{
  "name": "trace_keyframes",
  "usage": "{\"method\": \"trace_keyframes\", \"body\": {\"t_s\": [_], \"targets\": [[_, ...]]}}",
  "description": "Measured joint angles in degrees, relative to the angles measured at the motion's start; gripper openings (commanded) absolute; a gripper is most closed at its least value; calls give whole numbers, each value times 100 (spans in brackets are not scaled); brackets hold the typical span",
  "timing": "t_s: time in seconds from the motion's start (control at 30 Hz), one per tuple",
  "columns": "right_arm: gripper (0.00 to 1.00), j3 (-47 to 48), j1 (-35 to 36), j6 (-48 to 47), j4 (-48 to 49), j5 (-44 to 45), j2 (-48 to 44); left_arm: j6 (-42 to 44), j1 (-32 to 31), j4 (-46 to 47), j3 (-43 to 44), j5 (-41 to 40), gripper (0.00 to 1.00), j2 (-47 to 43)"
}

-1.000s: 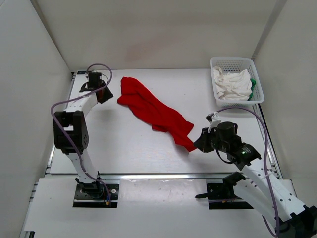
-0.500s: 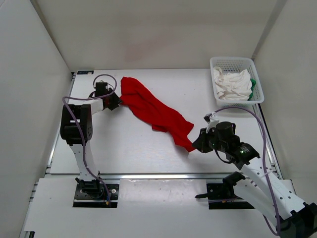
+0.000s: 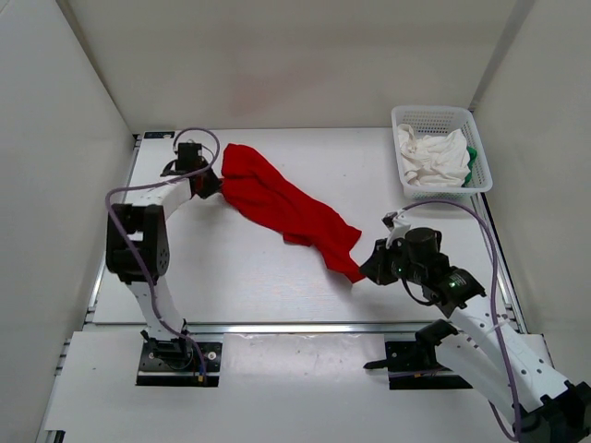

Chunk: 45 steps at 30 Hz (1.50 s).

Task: Fold and stack the t-shirts
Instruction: Flatten out the tshirt

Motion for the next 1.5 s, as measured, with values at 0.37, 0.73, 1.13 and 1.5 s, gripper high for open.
{"method": "trace_keyframes", "body": {"t_s": [0.37,0.73,1.13,1.5], "targets": [[0,-7,-184,-160,111,-212,107,1012,81,-1878,4,-286,32,-2341],[0,2,-105,-201,151,-186,446,1215,216,-2061,107,-450,56,-328],[0,2,282,-42,238,-101,466,754,1281,-837,-2465,-278,43,-2957],[0,-57,852,269,334,133,286,310,1377,-203,-3244,-240,45,-2540]]}}
